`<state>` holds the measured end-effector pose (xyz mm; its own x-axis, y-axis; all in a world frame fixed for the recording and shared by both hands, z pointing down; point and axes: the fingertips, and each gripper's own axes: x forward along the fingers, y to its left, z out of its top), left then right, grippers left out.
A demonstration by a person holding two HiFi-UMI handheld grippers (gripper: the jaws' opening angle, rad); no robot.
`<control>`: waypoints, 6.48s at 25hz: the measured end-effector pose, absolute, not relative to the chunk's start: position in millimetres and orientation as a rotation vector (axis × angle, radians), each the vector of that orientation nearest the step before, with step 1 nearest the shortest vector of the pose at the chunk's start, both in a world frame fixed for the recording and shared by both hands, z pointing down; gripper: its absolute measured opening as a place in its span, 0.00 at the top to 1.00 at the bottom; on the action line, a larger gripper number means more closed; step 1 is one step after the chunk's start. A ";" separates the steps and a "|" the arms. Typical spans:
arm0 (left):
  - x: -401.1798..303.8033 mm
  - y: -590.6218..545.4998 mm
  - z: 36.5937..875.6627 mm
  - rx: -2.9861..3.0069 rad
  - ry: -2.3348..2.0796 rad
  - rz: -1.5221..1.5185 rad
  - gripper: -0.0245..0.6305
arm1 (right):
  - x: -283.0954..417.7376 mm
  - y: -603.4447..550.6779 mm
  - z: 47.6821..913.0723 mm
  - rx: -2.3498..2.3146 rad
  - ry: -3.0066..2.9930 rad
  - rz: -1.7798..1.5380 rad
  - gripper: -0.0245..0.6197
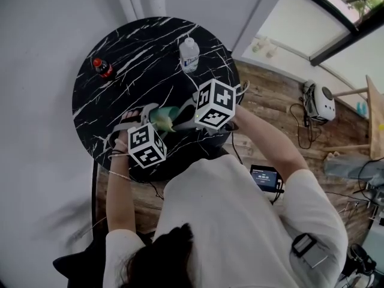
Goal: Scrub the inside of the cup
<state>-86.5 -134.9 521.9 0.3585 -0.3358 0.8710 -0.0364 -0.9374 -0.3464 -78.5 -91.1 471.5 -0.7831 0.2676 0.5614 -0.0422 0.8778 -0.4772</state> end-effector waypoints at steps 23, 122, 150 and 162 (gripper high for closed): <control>-84.5 -150.0 511.2 -2.397 0.527 -1.497 0.43 | -88.7 -112.2 434.1 -0.050 -2.661 1.108 0.90; -118.2 -158.8 613.8 -2.941 1.783 -1.094 0.43 | 7.6 -168.9 457.2 0.698 -2.774 1.525 0.91; -200.7 -87.8 574.1 -3.001 2.288 -0.618 0.40 | -5.8 -185.6 529.9 0.759 -2.581 1.207 0.91; -199.4 -93.8 561.0 -3.015 2.336 -0.437 0.40 | 32.3 -171.2 557.0 0.897 -2.507 1.291 0.91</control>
<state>-199.4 -93.8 561.0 0.3229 -0.7713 0.5485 -0.9174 -0.1125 0.3818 32.3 -171.2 557.0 -0.8011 -0.4302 0.4162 -0.5887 0.4403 -0.6779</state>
